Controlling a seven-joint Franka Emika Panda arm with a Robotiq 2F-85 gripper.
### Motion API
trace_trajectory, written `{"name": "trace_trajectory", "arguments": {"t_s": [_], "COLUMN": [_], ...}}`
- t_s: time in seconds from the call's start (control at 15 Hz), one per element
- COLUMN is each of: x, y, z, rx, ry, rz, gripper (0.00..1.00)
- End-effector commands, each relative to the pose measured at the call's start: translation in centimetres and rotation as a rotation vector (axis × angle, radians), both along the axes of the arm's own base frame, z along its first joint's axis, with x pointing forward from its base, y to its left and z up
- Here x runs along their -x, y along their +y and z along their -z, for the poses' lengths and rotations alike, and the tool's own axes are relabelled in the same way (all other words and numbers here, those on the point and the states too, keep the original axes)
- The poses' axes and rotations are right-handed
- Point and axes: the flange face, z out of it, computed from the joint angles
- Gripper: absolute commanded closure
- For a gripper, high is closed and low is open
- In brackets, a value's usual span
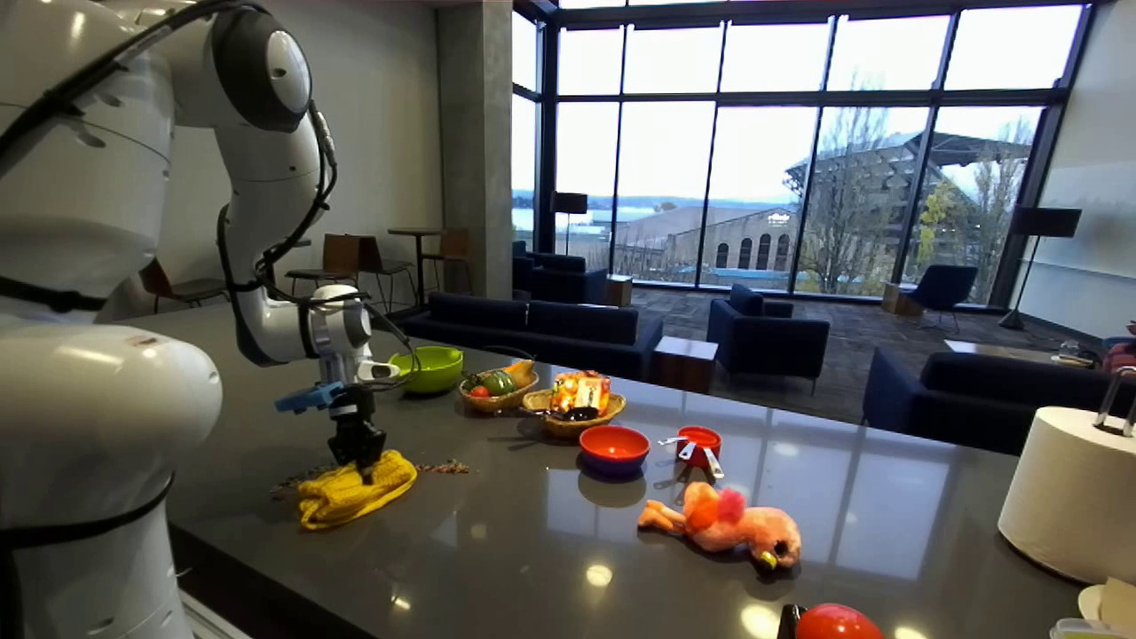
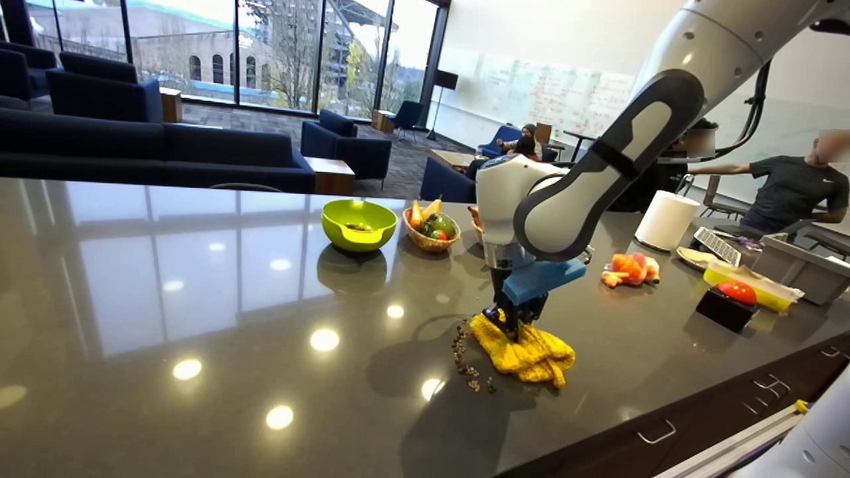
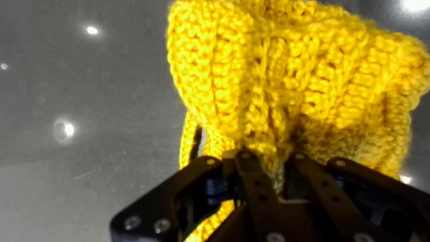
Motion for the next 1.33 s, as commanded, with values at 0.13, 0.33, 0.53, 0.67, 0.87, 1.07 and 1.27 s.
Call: {"name": "trace_trajectory", "arguments": {"t_s": [0.13, 0.33, 0.53, 0.67, 0.87, 1.07, 1.27], "x": [-0.1, -0.3, -0.6, -0.9, -1.9, -3.5, -5.8], "y": [-3.1, -4.5, -6.3, -8.0, -10.4, -12.8, -15.2], "z": [-0.4, -0.6, -0.6, -0.2, 0.3, 1.0, 1.9], "rx": [0.052, 0.083, 0.137, 0.173, 0.185, 0.201, 0.23], "ry": [0.056, 0.066, 0.071, 0.074, 0.051, 0.018, -0.024], "rz": [0.042, 0.063, 0.076, 0.091, 0.12, 0.139, 0.154], "gripper": [0.96, 0.96, 0.96, 0.96, 0.96, 0.96, 0.96]}}
